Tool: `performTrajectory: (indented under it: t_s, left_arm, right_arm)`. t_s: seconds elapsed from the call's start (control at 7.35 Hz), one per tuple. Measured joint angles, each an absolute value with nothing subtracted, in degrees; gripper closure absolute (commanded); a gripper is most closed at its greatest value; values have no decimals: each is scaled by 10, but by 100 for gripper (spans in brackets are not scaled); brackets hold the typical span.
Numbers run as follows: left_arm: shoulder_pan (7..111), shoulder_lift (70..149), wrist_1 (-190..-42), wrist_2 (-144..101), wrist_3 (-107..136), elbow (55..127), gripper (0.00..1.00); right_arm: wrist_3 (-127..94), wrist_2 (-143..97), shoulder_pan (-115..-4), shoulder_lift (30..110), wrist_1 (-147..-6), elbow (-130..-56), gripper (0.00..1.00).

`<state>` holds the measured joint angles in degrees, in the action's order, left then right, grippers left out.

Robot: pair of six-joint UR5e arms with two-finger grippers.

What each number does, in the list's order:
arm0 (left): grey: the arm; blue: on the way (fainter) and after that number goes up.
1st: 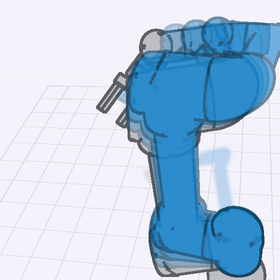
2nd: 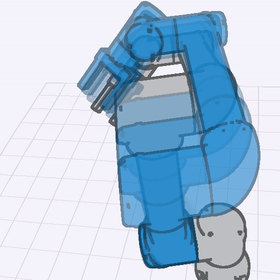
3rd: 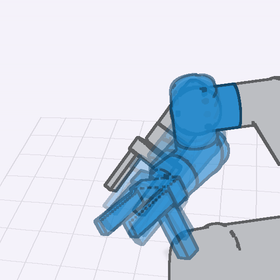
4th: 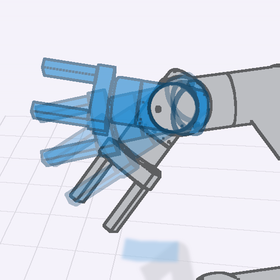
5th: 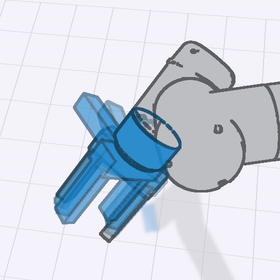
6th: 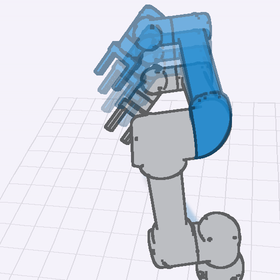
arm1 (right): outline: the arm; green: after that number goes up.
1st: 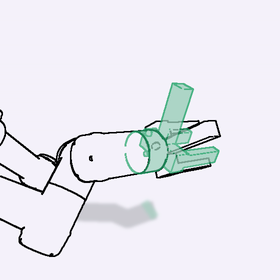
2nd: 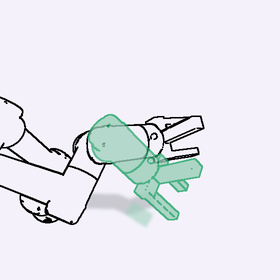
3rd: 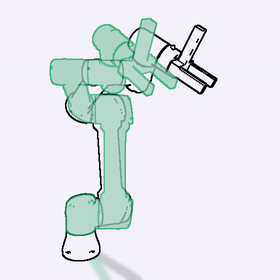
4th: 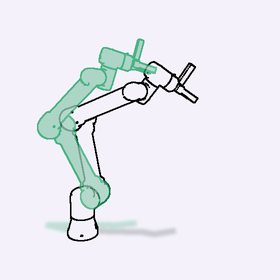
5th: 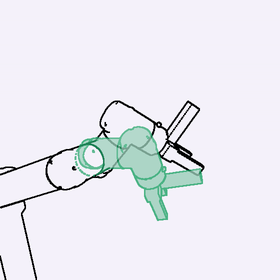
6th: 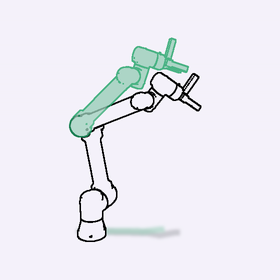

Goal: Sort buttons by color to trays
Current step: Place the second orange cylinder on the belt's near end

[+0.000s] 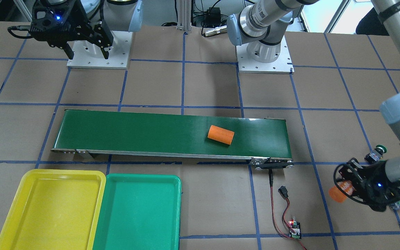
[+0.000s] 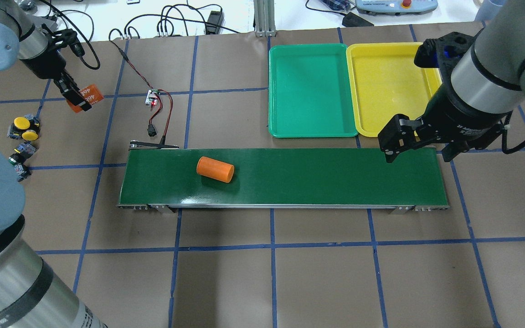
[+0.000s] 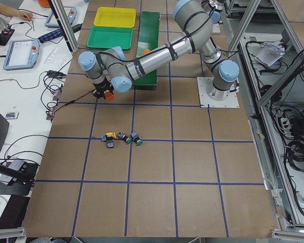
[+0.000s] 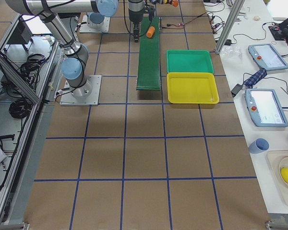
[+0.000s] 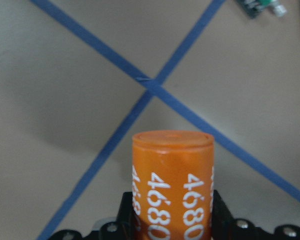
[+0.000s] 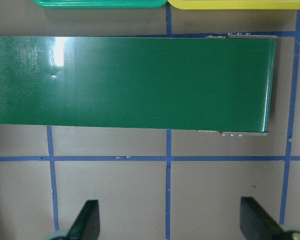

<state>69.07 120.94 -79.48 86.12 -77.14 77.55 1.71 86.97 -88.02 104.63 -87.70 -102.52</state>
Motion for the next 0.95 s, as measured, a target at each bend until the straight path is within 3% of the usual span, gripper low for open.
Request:
performTrajectory:
  t_s: [0.41, 0.95]
  left_arm:
    - [733, 1071, -655, 854, -770, 993, 100]
    - [759, 981, -605, 856, -712, 1137, 100]
  right_arm:
    - [16, 869, -880, 1047, -878, -1026, 0]
    - [17, 870, -880, 1047, -877, -1027, 0]
